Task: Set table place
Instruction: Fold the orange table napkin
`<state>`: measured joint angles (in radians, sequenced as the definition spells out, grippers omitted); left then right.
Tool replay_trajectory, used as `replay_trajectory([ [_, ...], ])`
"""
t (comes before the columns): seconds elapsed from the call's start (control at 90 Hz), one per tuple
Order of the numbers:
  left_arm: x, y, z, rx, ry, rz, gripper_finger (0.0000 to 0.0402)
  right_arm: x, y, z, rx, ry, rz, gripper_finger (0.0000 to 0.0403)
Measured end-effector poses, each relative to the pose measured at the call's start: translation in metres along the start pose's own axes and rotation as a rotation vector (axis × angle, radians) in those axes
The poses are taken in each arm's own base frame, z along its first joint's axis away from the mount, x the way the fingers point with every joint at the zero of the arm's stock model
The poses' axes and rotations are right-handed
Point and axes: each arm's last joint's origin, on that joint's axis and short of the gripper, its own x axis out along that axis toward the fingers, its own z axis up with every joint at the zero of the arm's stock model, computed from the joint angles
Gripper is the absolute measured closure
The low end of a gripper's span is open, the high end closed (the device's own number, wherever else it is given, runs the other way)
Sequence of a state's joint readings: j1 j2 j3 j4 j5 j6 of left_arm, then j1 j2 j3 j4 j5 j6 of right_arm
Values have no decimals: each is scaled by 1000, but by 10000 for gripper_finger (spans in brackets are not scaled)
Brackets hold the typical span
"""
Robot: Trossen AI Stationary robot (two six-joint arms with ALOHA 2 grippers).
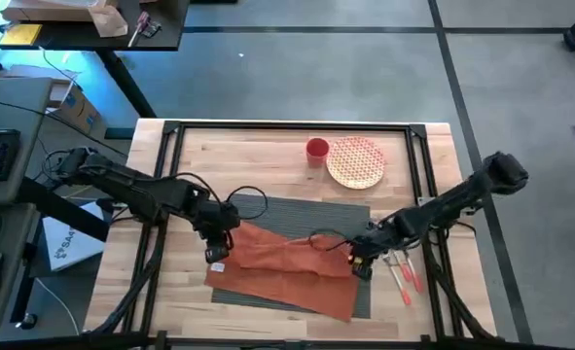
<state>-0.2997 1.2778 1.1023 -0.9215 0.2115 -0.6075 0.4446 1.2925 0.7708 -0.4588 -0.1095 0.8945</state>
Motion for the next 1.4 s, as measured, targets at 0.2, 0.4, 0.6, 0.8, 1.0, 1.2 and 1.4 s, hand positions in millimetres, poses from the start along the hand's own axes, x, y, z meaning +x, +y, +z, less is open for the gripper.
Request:
replay_trajectory([
  [0.2,-53,-30,7,51,-84,-207,401,-60,26,1,39,29,513,403],
  [0.4,-130,-33,1,41,-446,-168,401,-137,23,3,124,-268,640,403],
  [0.6,-146,13,-17,-55,-616,375,401,-162,-37,-3,333,-442,-57,403],
  [0.8,-106,62,-15,-168,-572,883,401,-147,-89,3,477,-488,-507,403],
  [1.0,-57,96,-2,-199,-526,974,401,-118,-125,23,439,-484,-629,403],
  [1.2,-32,97,3,-121,-380,741,401,-110,-136,40,354,-386,-693,377],
  [1.4,-15,68,5,101,-256,335,401,-136,-123,50,277,-275,-709,279],
])
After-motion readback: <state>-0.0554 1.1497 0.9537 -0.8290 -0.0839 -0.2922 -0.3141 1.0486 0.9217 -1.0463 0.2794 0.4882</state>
